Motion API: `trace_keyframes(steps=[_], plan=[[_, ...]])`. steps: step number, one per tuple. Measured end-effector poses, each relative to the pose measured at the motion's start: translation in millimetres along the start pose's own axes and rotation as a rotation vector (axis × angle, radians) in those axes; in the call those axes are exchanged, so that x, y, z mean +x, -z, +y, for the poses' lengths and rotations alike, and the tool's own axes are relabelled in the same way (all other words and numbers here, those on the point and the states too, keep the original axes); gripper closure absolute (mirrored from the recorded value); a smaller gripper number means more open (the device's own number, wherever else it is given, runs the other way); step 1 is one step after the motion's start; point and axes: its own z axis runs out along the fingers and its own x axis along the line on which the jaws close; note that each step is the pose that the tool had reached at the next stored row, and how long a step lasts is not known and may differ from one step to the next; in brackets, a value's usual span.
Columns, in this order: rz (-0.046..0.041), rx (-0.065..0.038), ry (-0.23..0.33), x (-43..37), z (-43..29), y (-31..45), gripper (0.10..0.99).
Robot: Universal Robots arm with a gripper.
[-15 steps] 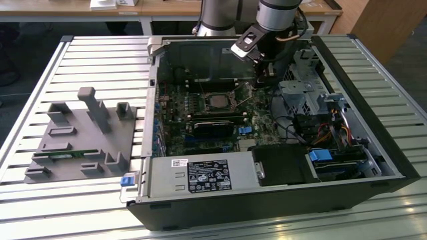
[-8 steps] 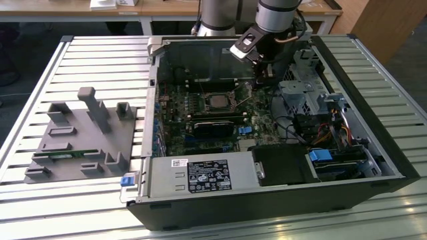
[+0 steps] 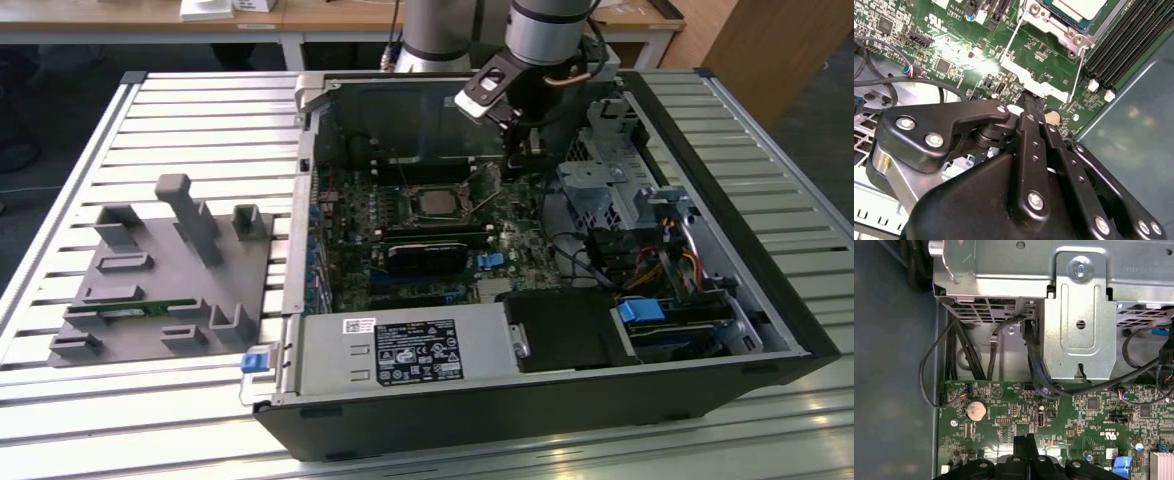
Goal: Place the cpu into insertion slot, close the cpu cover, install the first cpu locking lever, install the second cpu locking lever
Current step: 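Close the cpu cover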
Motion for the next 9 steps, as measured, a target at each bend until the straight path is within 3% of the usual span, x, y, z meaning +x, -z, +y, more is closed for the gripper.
trace_keyframes(steps=[9], plan=[[-0.0001,0.000,0.000,0.0,-2.8,0.1,0.969]])
